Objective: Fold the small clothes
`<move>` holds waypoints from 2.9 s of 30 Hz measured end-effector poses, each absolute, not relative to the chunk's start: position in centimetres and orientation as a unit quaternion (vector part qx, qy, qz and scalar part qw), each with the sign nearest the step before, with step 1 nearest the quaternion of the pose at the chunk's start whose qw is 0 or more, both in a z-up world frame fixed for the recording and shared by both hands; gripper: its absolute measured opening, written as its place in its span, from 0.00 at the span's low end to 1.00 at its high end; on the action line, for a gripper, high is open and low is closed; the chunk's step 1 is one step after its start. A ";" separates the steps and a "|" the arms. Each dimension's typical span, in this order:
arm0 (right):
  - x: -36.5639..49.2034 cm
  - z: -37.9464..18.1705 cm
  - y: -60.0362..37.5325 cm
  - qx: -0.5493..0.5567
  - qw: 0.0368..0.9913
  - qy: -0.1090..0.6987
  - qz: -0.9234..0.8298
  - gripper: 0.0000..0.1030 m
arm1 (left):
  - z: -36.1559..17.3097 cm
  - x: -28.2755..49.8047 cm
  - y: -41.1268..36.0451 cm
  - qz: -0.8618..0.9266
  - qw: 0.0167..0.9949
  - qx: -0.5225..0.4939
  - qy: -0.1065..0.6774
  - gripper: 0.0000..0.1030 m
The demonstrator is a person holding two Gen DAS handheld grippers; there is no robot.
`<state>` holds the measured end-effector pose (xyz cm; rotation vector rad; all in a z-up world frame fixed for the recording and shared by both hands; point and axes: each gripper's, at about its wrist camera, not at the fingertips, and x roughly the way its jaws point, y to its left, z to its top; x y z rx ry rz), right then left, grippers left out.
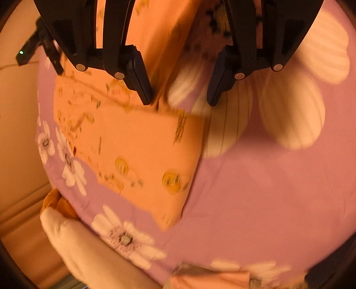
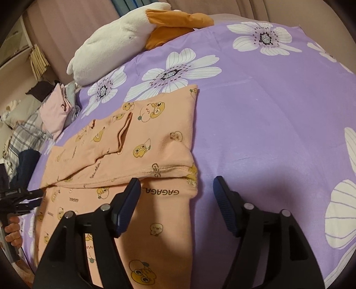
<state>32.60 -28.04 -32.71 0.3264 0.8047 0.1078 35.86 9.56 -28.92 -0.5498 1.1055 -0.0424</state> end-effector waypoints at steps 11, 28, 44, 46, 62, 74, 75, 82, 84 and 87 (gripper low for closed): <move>32.4 -32.4 -28.0 0.163 0.904 0.392 0.039 0.65 | -30.1 35.4 9.1 -0.086 0.784 -0.319 0.526 0.10; 40.0 -31.4 -19.3 0.337 0.783 0.503 0.142 0.48 | -29.6 34.5 7.5 -0.056 0.826 -0.239 0.508 0.08; 38.7 -27.7 -21.6 0.337 0.869 0.361 0.038 0.08 | -29.4 34.5 7.0 -0.046 0.832 -0.230 0.503 0.08; 38.3 -26.7 -22.8 0.303 0.889 0.343 0.006 0.08 | -29.4 34.5 6.9 -0.041 0.835 -0.224 0.501 0.08; 34.3 -26.1 -27.5 0.227 0.901 0.369 -0.025 0.22 | -22.2 31.0 6.9 0.016 0.913 -0.108 0.394 0.14; 36.4 -31.4 -24.7 0.147 0.894 0.423 -0.023 0.15 | -28.5 35.5 3.6 0.027 0.886 -0.055 0.460 0.19; 36.4 -31.2 -24.3 0.130 0.896 0.424 -0.025 0.16 | -28.4 35.4 3.6 0.028 0.887 -0.050 0.458 0.19; 37.1 -30.6 -21.2 0.116 0.889 0.441 0.034 0.21 | -28.7 35.0 3.3 0.031 0.890 -0.039 0.452 0.19; 37.1 -31.9 -20.2 0.079 0.890 0.449 0.018 0.18 | -28.8 34.7 3.3 0.032 0.891 -0.042 0.450 0.21; 35.5 -31.4 -18.5 0.014 0.902 0.432 0.002 0.20 | -28.6 34.1 3.0 0.031 0.889 -0.034 0.455 0.21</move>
